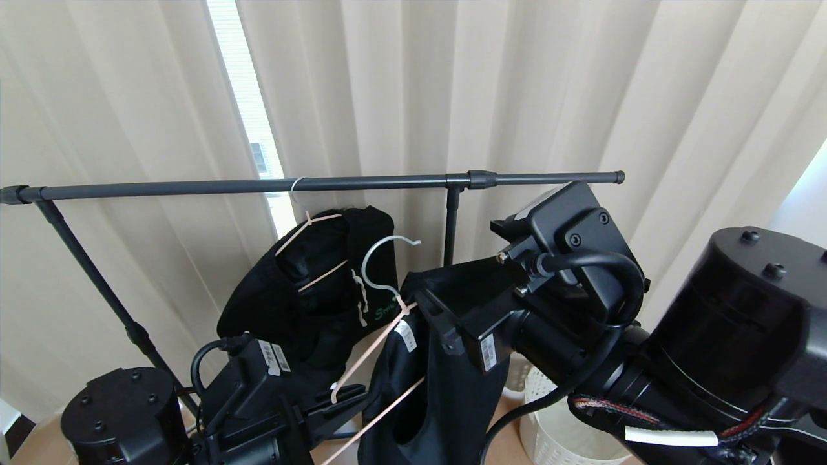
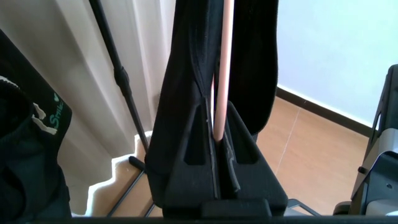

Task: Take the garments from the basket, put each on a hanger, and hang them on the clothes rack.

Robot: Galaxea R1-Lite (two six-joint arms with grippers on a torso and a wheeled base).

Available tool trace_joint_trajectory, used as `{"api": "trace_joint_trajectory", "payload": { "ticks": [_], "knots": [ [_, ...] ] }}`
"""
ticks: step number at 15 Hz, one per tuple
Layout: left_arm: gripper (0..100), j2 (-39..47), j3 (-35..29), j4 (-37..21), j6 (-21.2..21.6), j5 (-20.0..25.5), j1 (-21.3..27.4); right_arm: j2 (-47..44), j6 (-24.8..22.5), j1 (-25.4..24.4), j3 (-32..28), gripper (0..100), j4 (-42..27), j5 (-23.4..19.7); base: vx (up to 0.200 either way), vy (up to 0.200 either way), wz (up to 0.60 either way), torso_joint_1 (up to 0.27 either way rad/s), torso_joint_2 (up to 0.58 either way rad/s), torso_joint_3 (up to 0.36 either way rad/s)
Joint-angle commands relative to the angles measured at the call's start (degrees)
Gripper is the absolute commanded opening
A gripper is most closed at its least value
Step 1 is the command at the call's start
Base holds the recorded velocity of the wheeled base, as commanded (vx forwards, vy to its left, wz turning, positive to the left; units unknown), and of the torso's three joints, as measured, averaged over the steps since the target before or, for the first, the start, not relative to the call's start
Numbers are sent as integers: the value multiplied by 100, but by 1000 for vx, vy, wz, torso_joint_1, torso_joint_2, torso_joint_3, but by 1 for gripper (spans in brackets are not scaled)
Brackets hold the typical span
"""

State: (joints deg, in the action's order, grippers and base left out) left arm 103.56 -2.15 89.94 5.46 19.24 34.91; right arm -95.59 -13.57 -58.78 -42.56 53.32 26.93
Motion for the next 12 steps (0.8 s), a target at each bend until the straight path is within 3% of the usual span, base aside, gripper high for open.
{"api": "trace_joint_trajectory", "payload": {
  "ticks": [1, 12],
  "knots": [
    [0, 6, 4, 6, -1, 1, -2, -30, 3, 7, -7, 100, 3, -3, 0, 0, 0, 0, 0, 0],
    [0, -11, -49, 6, -124, 19, -283, -83, -5, -2, 107, 100, -15, -39, 0, 0, 0, 0, 0, 0]
  ]
}}
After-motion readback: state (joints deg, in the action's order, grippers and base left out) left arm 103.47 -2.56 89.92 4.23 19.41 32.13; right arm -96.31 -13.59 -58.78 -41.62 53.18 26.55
